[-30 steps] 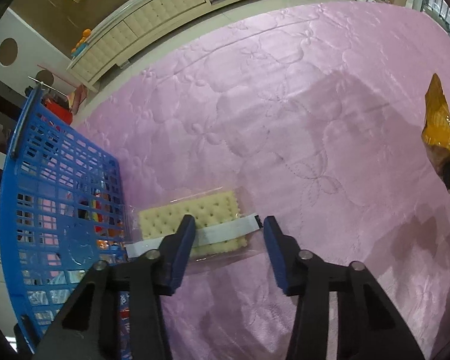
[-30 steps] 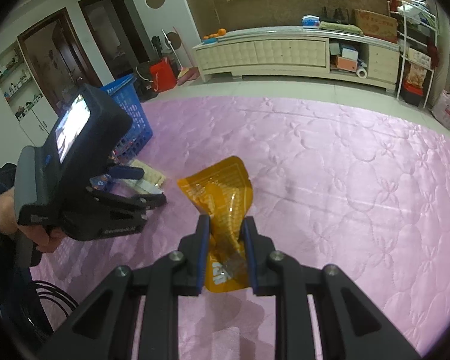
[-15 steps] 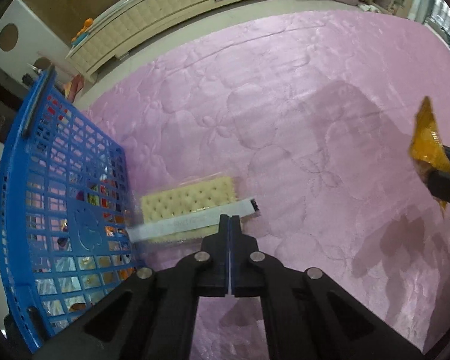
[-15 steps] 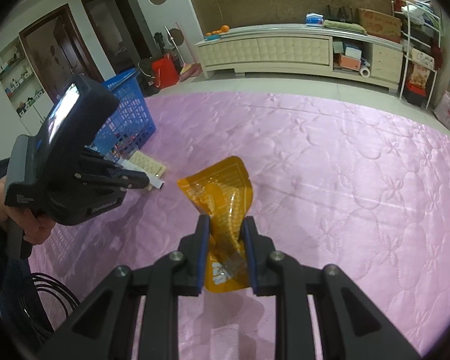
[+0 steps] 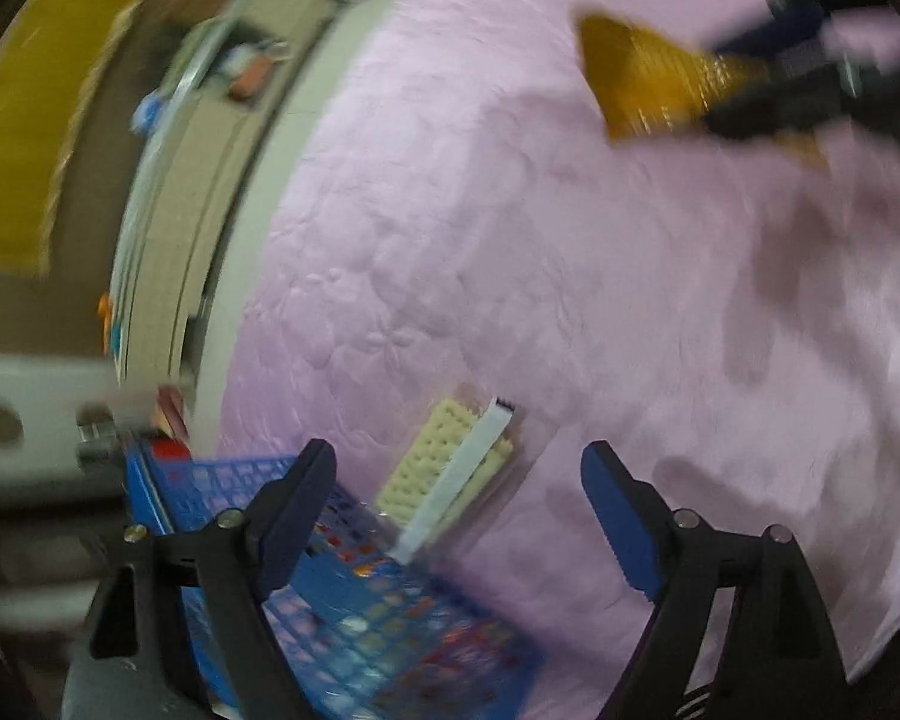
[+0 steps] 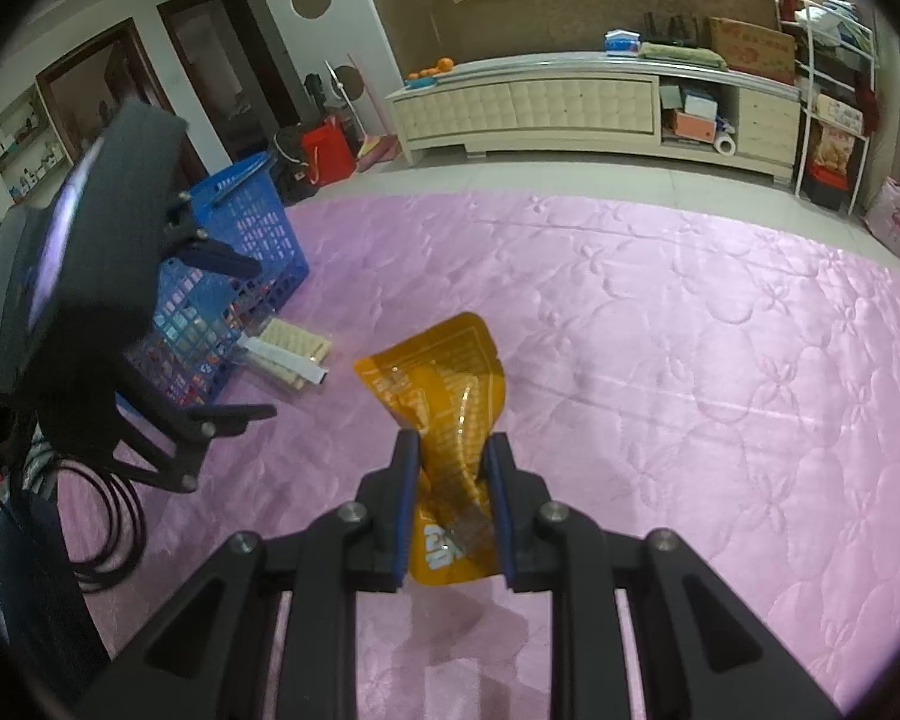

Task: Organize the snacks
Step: 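Lift the cracker pack with the left tool while right holds the pouch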

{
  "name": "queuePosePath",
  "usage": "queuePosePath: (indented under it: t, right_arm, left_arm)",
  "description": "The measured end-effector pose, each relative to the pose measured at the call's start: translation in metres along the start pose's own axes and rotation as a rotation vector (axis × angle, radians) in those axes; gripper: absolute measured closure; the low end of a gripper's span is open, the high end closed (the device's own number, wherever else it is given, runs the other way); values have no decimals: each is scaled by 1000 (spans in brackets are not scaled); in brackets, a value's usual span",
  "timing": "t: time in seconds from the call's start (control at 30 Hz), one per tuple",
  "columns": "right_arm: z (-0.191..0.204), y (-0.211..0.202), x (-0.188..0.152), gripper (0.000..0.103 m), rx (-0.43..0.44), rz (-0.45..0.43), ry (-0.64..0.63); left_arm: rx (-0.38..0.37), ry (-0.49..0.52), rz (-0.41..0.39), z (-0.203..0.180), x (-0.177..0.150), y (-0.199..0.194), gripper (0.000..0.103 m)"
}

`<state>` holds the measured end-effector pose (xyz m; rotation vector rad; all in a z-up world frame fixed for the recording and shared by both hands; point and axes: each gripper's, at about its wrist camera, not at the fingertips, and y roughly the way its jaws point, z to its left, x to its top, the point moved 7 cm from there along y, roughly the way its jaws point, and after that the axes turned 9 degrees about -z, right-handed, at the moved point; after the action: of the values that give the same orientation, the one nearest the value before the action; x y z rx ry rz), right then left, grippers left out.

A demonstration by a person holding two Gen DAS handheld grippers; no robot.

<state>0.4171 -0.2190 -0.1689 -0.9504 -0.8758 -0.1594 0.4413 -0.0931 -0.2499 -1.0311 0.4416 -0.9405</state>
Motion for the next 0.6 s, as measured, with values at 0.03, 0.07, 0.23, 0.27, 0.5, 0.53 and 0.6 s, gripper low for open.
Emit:
queuePosePath:
  t: [0.03,0.07,0.23,0.27,0.5,0.53,0.6]
  right_arm:
    - [-1,0,0,77,-2,1,1]
    - [-2,0,-1,77,-4,5,3]
    - [-2,4,-3,77,-8,20,6]
    - [-1,4,-4,77,-5,24,2]
    - [9,7,-5,77,10,31,-31]
    - [10,8,-5,77,12,34,-31]
    - [9,8,-6,77,14,40,-30]
  left_arm:
    - [-8,44,30,1,-3,6,21]
    - [-26,77,58,2,-7,12,21]
    - [-87,187,113,7,-22,28,21]
    - [-92,209,122,7,-24,30,21]
    - [-99,294,158,12,-28,47,21]
    - [-96,299,171,15,-27,53,21]
    - [-89,330,202,17,-31,60,21]
